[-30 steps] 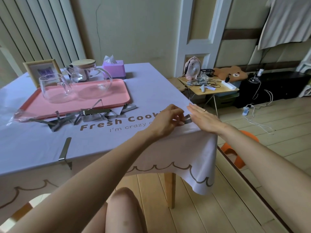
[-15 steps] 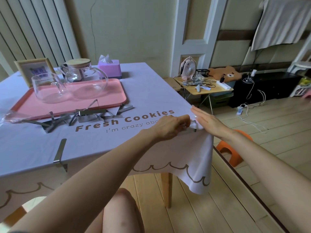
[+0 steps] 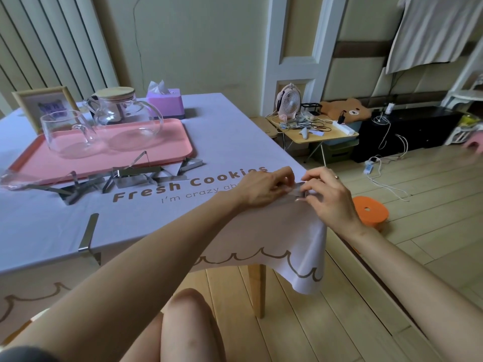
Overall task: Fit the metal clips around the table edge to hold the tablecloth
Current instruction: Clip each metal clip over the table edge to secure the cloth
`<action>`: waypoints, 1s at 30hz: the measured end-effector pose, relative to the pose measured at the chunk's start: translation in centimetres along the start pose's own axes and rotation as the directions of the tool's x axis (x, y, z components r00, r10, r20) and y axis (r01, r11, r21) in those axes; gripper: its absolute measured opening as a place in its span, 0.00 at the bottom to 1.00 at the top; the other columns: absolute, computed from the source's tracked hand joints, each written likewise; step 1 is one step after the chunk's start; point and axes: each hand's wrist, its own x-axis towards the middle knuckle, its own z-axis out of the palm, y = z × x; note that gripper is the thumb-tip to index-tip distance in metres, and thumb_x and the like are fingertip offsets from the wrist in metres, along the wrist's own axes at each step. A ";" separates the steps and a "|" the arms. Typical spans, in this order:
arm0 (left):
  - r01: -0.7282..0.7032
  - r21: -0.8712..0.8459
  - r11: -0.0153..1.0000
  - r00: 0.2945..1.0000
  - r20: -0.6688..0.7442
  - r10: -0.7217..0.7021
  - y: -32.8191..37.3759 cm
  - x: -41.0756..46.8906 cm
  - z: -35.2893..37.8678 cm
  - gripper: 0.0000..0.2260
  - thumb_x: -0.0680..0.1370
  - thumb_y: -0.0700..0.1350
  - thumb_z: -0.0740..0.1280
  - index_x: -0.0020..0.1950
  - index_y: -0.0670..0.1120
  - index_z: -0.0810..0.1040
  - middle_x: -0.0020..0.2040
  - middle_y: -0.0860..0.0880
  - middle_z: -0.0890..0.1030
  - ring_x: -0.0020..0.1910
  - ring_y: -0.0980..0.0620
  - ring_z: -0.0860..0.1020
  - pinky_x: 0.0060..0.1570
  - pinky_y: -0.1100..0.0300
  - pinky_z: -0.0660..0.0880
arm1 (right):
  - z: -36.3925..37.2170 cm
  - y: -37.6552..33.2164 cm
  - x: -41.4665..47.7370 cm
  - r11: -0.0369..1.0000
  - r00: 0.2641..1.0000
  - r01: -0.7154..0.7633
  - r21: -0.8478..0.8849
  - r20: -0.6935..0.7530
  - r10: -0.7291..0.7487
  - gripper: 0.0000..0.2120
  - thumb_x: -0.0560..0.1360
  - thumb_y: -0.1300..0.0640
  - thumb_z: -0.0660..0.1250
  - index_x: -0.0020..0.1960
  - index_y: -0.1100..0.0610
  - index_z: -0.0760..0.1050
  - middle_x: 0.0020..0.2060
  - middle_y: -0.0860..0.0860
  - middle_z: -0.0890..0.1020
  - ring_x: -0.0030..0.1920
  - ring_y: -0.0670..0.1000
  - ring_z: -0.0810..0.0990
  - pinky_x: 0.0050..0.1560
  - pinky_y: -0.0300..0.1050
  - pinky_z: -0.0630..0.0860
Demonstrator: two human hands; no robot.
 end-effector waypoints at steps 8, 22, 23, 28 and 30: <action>0.173 -0.264 0.949 0.985 0.052 -0.165 -0.3 0.7 -1.0 0.14 0.83 0.51 0.51 0.61 0.45 0.67 0.61 0.49 0.79 0.59 0.45 0.74 0.57 0.55 0.66 | -0.7 -2.2 -1.2 0.868 0.945 -0.302 0.395 0.002 0.327 0.08 0.66 0.61 0.76 0.34 0.52 0.78 0.35 0.51 0.77 0.39 0.49 0.74 0.43 0.39 0.73; 0.049 -0.110 0.993 0.999 0.026 -0.046 -0.5 0.2 0.0 0.14 0.82 0.50 0.53 0.65 0.49 0.71 0.62 0.49 0.77 0.59 0.47 0.74 0.56 0.56 0.67 | 3.0 -7.6 -4.1 0.241 0.781 -0.379 0.894 0.169 0.601 0.07 0.72 0.58 0.64 0.38 0.61 0.76 0.35 0.53 0.83 0.33 0.52 0.75 0.30 0.39 0.73; 0.037 -0.089 0.995 0.999 0.026 -0.034 -0.6 0.2 0.1 0.14 0.82 0.50 0.54 0.65 0.49 0.71 0.62 0.50 0.77 0.59 0.48 0.74 0.55 0.58 0.67 | 3.2 -7.8 -4.1 0.231 0.781 -0.386 0.893 0.182 0.597 0.08 0.72 0.58 0.63 0.38 0.61 0.76 0.35 0.53 0.83 0.32 0.51 0.75 0.29 0.38 0.72; -0.026 -0.027 0.999 1.000 -0.013 0.026 -1.2 0.1 0.7 0.15 0.80 0.49 0.59 0.66 0.51 0.71 0.65 0.53 0.75 0.61 0.51 0.74 0.50 0.63 0.64 | 3.6 -8.3 -4.4 0.210 0.728 -0.423 0.882 0.193 0.657 0.11 0.75 0.57 0.62 0.38 0.62 0.75 0.34 0.52 0.82 0.30 0.47 0.73 0.27 0.36 0.69; -0.036 -0.056 0.998 0.999 -0.015 0.036 -1.4 0.0 0.9 0.15 0.80 0.49 0.60 0.66 0.50 0.72 0.65 0.53 0.76 0.60 0.51 0.75 0.52 0.62 0.66 | 3.8 -8.4 -4.5 0.205 0.729 -0.423 0.883 0.197 0.656 0.11 0.74 0.55 0.63 0.37 0.61 0.76 0.35 0.54 0.83 0.31 0.49 0.72 0.28 0.36 0.69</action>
